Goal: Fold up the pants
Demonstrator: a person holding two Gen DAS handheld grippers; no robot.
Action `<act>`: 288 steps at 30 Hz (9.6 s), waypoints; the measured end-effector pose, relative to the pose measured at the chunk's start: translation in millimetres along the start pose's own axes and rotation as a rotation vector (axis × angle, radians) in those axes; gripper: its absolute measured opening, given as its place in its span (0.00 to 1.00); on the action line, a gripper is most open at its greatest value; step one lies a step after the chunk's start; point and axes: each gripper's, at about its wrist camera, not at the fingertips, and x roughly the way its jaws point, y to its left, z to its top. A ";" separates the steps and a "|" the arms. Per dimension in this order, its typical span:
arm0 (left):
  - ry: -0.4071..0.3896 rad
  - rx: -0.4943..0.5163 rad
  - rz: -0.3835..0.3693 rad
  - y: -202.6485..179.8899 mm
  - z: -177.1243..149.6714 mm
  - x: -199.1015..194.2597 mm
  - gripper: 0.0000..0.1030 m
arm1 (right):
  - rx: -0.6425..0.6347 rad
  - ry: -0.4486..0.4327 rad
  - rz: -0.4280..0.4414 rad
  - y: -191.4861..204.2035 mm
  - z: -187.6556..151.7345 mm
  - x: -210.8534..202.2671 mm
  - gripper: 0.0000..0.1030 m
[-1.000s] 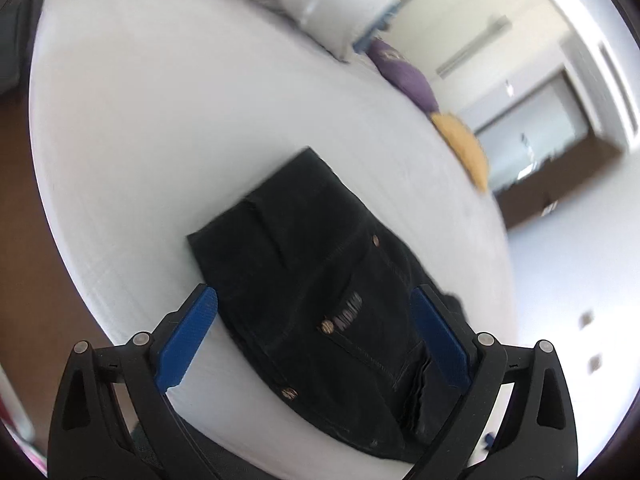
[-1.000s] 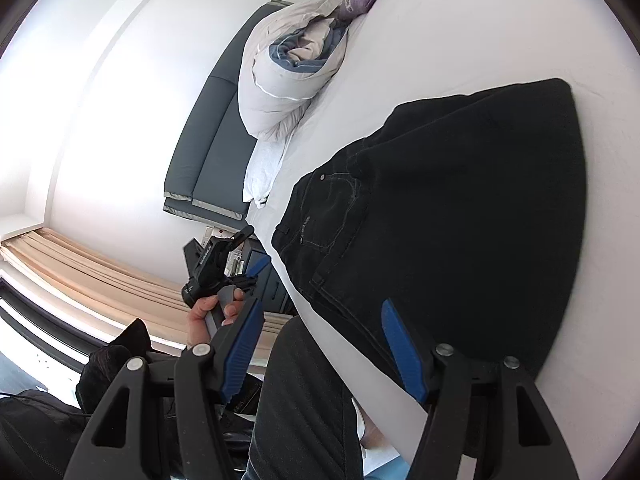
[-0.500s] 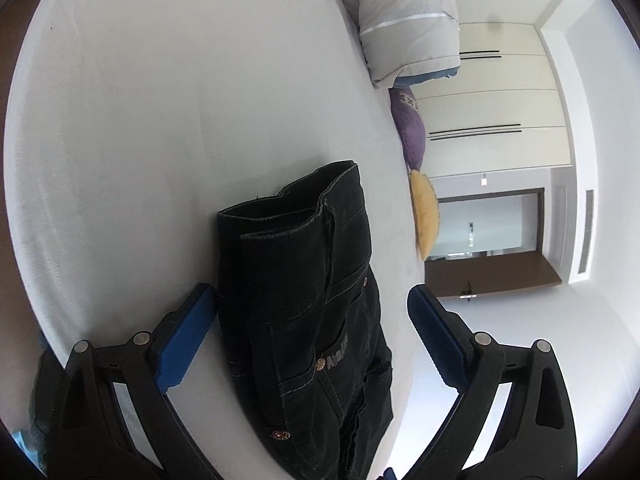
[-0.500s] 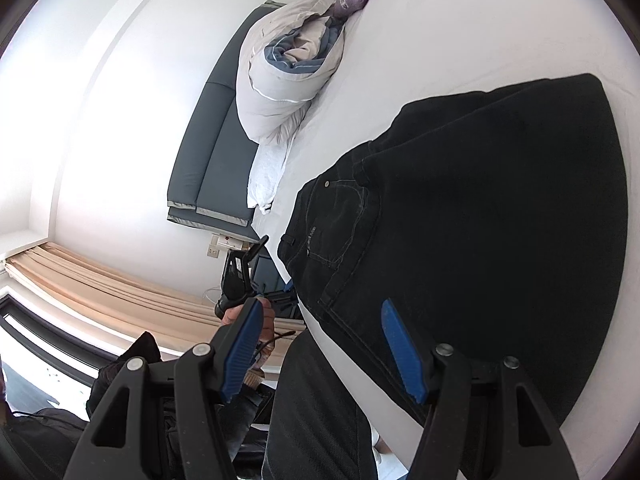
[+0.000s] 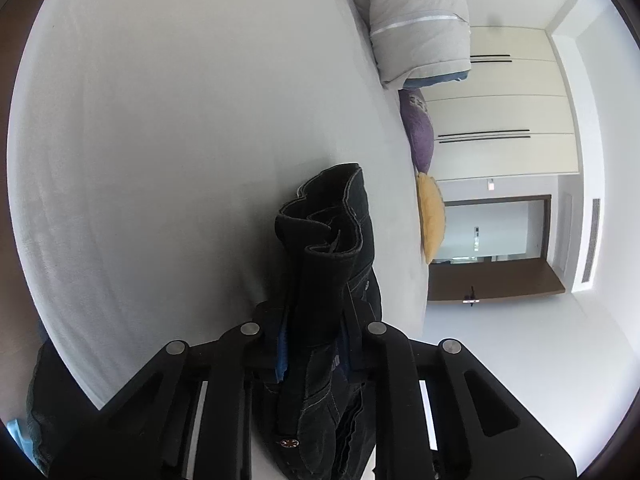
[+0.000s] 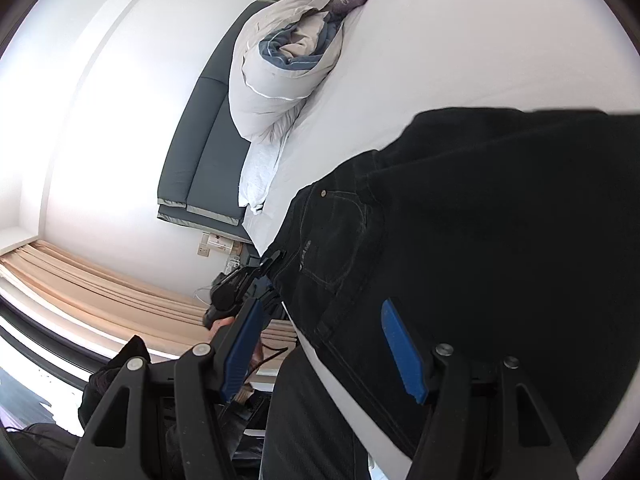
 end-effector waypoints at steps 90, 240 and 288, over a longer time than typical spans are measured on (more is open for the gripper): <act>0.469 1.652 0.395 -165.3 -352.5 188.3 0.18 | 0.212 -0.081 -0.238 -97.5 18.8 -79.6 0.20; 0.555 1.104 0.192 -214.2 -8.3 202.5 0.16 | -0.044 -0.194 -0.403 -32.2 93.2 -142.5 0.19; -0.374 1.492 0.165 -280.9 -180.7 -134.2 1.00 | -0.483 -0.848 -0.916 172.4 -67.6 -283.1 1.00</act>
